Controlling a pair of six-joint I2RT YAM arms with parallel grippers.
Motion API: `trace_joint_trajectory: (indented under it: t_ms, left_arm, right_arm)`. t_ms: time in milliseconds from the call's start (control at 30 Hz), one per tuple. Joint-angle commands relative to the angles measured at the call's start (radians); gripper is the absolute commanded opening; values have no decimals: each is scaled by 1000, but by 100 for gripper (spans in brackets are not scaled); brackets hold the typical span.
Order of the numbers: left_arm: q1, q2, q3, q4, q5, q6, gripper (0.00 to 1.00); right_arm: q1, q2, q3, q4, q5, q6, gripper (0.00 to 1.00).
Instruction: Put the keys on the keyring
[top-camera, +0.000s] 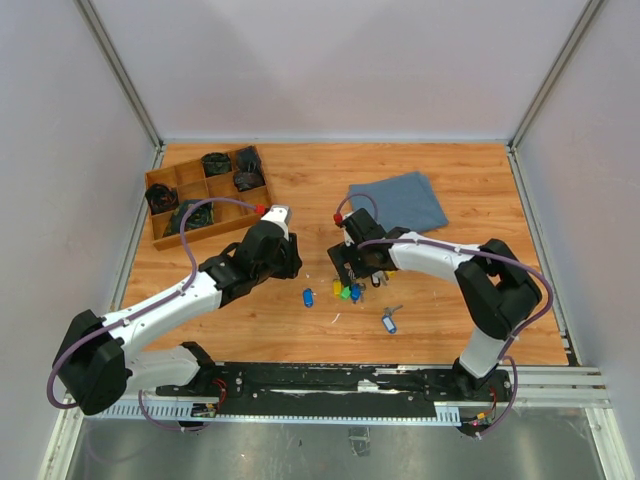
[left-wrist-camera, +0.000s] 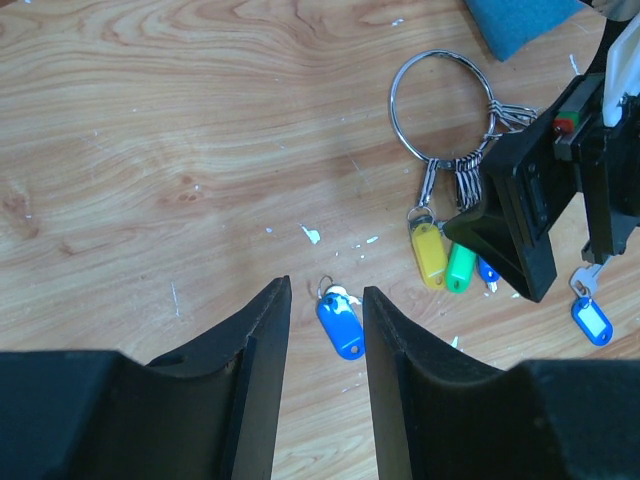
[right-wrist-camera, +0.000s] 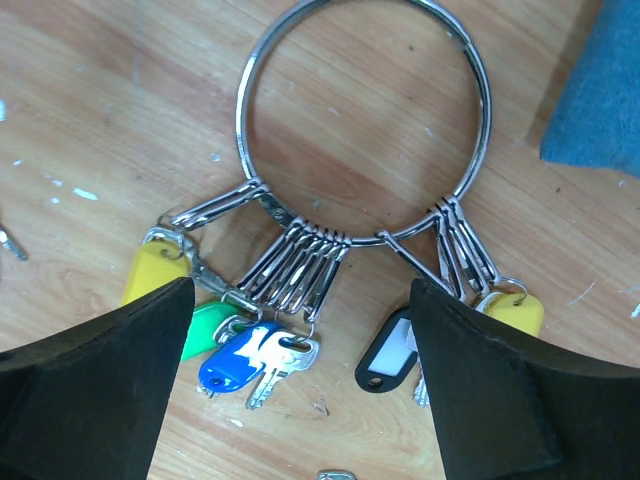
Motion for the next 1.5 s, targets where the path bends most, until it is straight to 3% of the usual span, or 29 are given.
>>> trace_joint_trajectory:
  t_ms: [0, 133, 300, 500, 1033, 1467]
  left_arm:
    - [4, -15, -4, 5, -22, -4, 40]
    - [4, -14, -7, 8, -20, -6, 40]
    - [4, -10, -7, 9, -17, -3, 40]
    - [4, -11, -7, 7, -12, -1, 40]
    - [4, -19, -10, 3, -12, -7, 40]
    - [5, 1, 2, 5, -7, -1, 40]
  right_arm:
    - [9, -65, 13, 36, -65, -83, 88]
    - [10, -94, 15, -18, -36, -36, 80]
    - [9, -101, -16, -47, -1, 52, 58]
    - [5, -72, -27, -42, -7, 96, 43]
    - [0, 8, 5, -106, 116, 83, 32]
    - [-34, -43, 10, -158, 244, -1, 36]
